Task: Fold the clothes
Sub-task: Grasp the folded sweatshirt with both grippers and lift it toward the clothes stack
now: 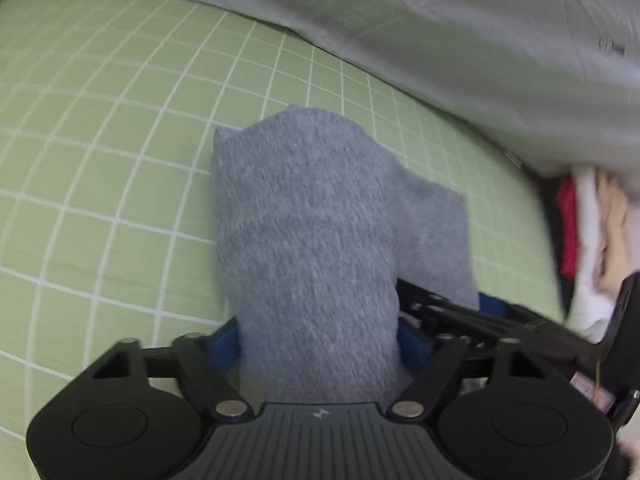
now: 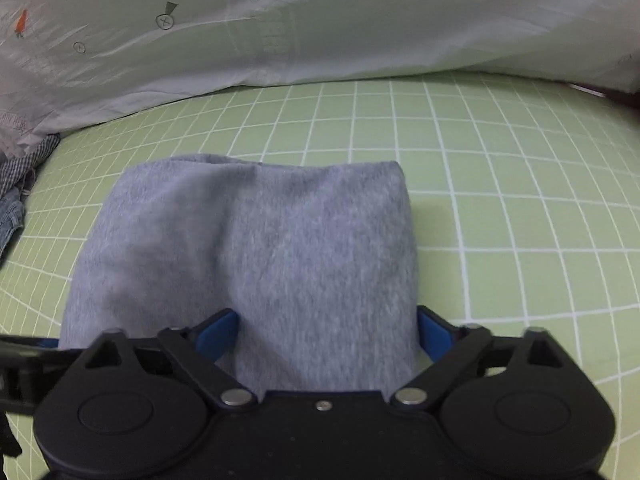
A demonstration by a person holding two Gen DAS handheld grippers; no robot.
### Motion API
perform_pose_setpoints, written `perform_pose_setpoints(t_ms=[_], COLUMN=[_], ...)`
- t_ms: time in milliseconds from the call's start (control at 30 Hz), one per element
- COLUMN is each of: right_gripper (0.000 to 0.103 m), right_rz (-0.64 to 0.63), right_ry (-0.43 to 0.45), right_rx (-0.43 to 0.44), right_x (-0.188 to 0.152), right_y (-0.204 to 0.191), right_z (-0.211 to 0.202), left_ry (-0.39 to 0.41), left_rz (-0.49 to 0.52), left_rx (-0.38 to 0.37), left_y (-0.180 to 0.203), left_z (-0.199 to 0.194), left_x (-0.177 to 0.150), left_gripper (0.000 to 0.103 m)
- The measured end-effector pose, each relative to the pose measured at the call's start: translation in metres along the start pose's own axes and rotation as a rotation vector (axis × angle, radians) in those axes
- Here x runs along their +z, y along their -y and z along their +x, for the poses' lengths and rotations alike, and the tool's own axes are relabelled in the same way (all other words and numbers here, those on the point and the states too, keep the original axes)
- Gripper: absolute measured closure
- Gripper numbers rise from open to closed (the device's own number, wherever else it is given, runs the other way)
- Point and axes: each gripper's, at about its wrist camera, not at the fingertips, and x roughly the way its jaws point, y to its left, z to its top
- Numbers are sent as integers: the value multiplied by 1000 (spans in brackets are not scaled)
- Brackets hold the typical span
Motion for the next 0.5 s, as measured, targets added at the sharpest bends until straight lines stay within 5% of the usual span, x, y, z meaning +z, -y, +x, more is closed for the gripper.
perform_pose_setpoints(t_ms=[133,500], right_gripper=[72,76], right_rz=[62,341], right_ry=[-29,93], right_rx=[141,263], right_x=[-3,-70], right_y=[0,71], right_z=[-7,-108], left_ry=[8,4], left_rz=[53,203], left_rx=[-7,-86], left_y=[15,120], left_z=[-10,-40], left_x=[-6,-73], left_gripper=[49,51])
